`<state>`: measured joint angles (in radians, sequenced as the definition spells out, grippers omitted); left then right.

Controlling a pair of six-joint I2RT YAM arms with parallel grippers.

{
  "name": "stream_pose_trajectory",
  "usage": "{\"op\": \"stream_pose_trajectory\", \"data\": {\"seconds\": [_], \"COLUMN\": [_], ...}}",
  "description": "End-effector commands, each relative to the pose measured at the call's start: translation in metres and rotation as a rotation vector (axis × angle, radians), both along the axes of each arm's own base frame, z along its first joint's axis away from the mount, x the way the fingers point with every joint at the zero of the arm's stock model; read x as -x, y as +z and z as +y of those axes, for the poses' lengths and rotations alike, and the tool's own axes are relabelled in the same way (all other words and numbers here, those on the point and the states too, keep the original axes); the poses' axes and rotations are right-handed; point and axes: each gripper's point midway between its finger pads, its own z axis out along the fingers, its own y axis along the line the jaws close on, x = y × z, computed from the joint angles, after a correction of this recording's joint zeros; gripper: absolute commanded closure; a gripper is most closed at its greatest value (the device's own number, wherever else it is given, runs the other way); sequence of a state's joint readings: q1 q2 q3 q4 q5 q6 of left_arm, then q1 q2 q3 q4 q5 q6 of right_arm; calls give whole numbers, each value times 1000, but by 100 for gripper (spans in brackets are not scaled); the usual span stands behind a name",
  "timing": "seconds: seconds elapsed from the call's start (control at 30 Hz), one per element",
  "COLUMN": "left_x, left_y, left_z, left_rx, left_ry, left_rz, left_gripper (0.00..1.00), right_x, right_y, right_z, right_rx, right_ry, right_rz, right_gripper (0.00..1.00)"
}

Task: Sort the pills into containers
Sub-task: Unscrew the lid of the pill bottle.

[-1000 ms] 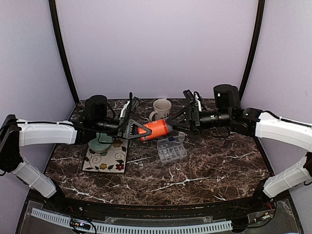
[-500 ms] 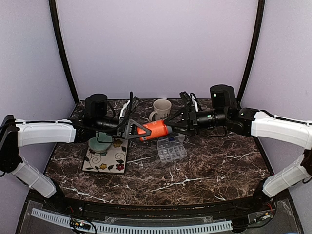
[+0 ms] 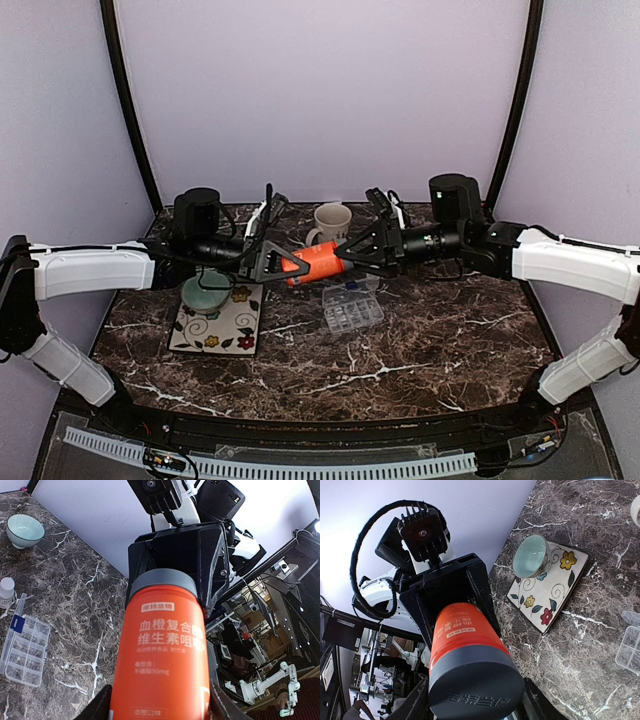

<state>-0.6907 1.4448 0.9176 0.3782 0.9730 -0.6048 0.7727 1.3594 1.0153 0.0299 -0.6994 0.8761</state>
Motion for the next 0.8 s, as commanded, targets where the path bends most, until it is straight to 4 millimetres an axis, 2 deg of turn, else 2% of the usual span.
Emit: {"op": "stream_pose_trajectory", "data": {"seconds": [0.0, 0.07, 0.23, 0.47, 0.77], "left_x": [1, 2, 4, 9, 14], "left_y": [31, 35, 50, 61, 68], "left_z": [1, 1, 0, -1, -4], "left_rx": [71, 92, 161, 215, 237], "left_ry": [-22, -32, -76, -131, -212], "left_rz": [-50, -35, 13, 71, 128], "left_gripper": [96, 96, 96, 96, 97], "right_x": [-2, 0, 5, 5, 5], "right_y": [6, 3, -5, -5, 9], "right_z": [0, -2, -12, -21, -34], "right_rx": [-6, 9, 70, 115, 152], "right_ry": [26, 47, 82, 96, 74], "right_rz": [-87, -133, -299, -471, -629], "right_gripper": [76, 83, 88, 89, 88]}}
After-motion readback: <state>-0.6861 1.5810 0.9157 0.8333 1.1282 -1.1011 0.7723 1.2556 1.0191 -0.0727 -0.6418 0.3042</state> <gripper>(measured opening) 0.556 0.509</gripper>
